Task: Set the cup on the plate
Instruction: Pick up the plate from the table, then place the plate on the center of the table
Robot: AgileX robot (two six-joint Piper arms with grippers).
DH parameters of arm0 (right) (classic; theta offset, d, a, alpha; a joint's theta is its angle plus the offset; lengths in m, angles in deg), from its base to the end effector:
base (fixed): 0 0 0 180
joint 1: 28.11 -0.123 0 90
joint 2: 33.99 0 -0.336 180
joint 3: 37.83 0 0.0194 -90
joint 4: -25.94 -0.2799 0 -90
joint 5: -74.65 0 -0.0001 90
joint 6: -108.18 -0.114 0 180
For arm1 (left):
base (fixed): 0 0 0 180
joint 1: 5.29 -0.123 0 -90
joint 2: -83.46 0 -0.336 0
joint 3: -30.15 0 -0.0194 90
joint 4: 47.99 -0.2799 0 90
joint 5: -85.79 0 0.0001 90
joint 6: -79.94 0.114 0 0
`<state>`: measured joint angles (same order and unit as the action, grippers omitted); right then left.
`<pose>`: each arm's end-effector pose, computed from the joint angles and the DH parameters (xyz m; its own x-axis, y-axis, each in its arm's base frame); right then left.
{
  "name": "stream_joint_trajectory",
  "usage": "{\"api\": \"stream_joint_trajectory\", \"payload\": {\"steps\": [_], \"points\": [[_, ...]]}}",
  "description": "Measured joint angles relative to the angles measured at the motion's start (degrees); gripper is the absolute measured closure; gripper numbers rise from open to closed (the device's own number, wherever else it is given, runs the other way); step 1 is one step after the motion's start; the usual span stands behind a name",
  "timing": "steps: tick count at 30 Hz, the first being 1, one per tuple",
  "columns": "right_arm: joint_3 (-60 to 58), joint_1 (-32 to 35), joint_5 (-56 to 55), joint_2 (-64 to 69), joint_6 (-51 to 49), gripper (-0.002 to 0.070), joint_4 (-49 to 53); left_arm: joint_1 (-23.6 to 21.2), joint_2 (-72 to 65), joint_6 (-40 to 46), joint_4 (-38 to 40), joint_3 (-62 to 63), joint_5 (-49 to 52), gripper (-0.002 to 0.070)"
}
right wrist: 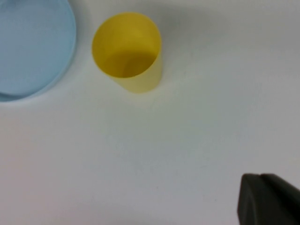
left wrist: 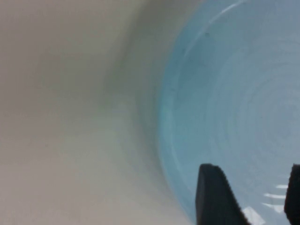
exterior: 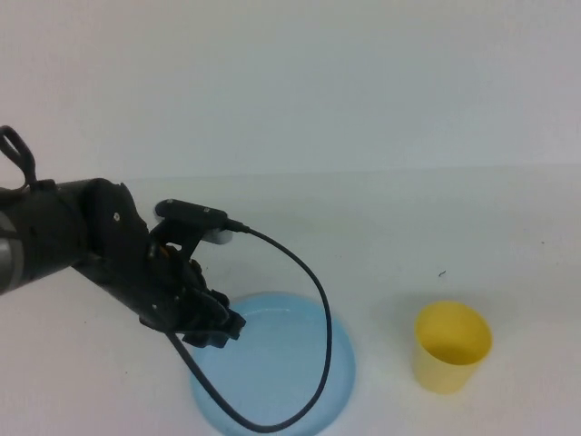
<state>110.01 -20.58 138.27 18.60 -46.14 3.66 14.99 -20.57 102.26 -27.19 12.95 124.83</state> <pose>0.1358 0.0211 0.3453 -0.7812 -0.1481 -0.6065 -0.2792 0.9517 0.1273 0.3398 -0.1528 0.2171 -0.8250 0.4113 -0.3876 0.5023 0.8480 -0.1691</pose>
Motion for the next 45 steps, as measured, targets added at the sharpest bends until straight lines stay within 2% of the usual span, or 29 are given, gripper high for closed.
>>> {"api": "stream_joint_trajectory", "payload": {"steps": [5, 23, 28, 33, 40, 45], "points": [[0.00, 0.00, 0.24, 0.09, -0.26, 0.0675, -0.98, 0.00, -0.45, -5.12, -5.81, 0.53, -2.84, 0.0363], [0.02, 0.00, -1.43, 0.13, -1.51, 0.0675, -1.47, 0.00, -7.49, -7.70, -8.14, 0.53, -3.68, 0.0371], [0.02, 0.00, -1.52, 0.13, -1.51, 0.0675, -1.47, 0.00, -9.57, -7.94, -9.26, 1.73, -2.62, 0.0471], [0.02, 0.00, -1.67, 0.22, -1.51, 0.0675, -1.47, 0.00, -9.69, -6.71, -9.26, 2.45, -3.29, 0.0630], [0.02, 0.00, -2.09, 0.22, -2.04, 0.0675, -1.47, 0.00, -9.81, -5.77, -7.74, 7.28, -0.50, 0.0662], [0.02, 0.00, -3.48, 0.22, -4.12, 0.0675, -1.47, 0.00, -9.81, 0.54, 1.38, 11.05, 2.24, 0.0670]]}}
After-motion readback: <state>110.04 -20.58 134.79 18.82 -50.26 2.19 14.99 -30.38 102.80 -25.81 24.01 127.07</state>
